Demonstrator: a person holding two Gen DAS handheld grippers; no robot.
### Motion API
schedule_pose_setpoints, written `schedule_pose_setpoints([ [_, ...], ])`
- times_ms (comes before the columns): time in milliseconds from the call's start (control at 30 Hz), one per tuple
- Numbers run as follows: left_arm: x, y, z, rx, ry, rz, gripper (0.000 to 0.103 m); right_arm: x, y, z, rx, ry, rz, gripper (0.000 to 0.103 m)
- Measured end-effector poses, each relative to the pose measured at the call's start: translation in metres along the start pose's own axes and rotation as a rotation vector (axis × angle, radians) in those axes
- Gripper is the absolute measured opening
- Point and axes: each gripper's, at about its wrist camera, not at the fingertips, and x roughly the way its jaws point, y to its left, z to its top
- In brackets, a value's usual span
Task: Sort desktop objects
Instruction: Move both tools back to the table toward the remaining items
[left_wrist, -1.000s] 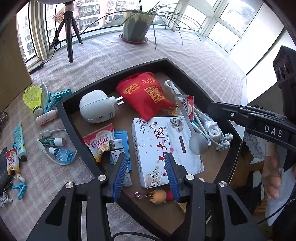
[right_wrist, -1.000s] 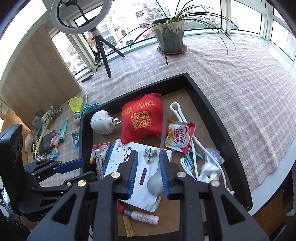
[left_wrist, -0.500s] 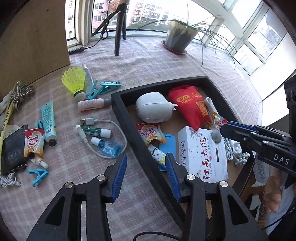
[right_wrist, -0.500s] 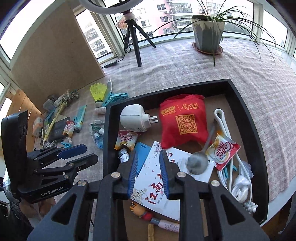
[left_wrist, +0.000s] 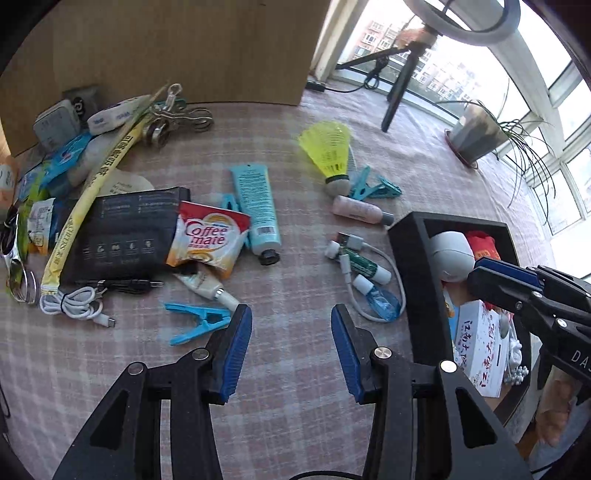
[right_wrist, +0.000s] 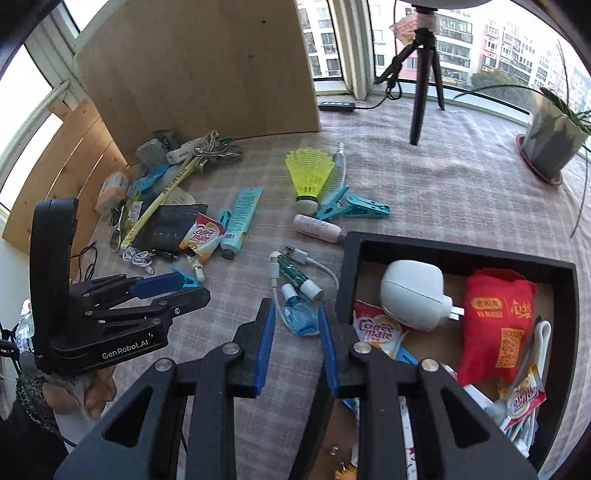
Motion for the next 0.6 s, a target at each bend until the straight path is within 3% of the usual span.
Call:
schedule_pose_setpoints([
  [300,-0.018,0.073,-0.011,-0.177,-0.043,0.047,0.043,0.072,0.076,0.061,-0.147,0.086,0.117,0.024],
  [433,-0.027,0.107,-0.02,-0.24,-0.049,0.091,0.043,0.103,0.112,0.082,-0.233,0.11,0.125,0.024],
  [600,-0.03,0.132,-0.03,-0.31,-0.053,0.09,0.043,0.147,0.137,0.108,-0.284,0.16,0.089,0.024],
])
